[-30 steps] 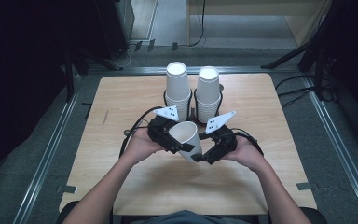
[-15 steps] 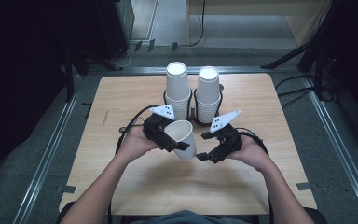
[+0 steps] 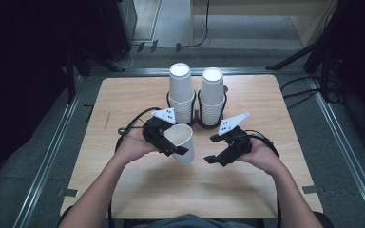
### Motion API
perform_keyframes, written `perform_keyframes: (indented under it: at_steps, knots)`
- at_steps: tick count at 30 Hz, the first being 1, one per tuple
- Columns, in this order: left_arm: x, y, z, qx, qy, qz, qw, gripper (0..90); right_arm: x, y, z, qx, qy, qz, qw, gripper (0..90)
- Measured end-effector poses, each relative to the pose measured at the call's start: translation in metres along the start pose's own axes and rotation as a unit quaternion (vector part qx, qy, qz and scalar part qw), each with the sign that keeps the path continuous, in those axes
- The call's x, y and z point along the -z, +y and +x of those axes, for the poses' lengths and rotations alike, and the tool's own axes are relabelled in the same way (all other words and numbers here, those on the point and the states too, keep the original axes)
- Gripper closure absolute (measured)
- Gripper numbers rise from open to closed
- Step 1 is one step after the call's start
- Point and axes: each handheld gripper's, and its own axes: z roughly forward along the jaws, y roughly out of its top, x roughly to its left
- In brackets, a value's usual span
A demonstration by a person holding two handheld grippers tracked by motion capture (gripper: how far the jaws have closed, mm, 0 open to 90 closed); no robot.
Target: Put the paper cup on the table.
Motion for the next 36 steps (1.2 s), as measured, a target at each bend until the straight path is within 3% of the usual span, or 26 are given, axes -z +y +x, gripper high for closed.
perform_keyframes:
  at_steps: [8,20,26,36]
  knots:
    - [0.002,-0.006,0.004,-0.003,0.004,0.013,0.9999,13.4,0.001,-0.003,-0.002,-0.004,-0.009,0.005,0.9999,16.0]
    - [0.015,-0.020,0.021,0.026,0.017,0.014,0.9994,13.2,0.007,-0.007,-0.006,-0.012,-0.024,0.003,0.9996,16.1]
    - [0.020,-0.026,0.027,0.030,0.027,0.017,0.9991,13.1,0.009,-0.009,-0.008,-0.011,-0.027,0.001,0.9996,16.1]
    - [0.028,-0.035,0.040,0.059,0.049,0.021,0.9968,12.2,0.010,-0.011,-0.010,-0.006,-0.036,0.002,0.9993,16.6]
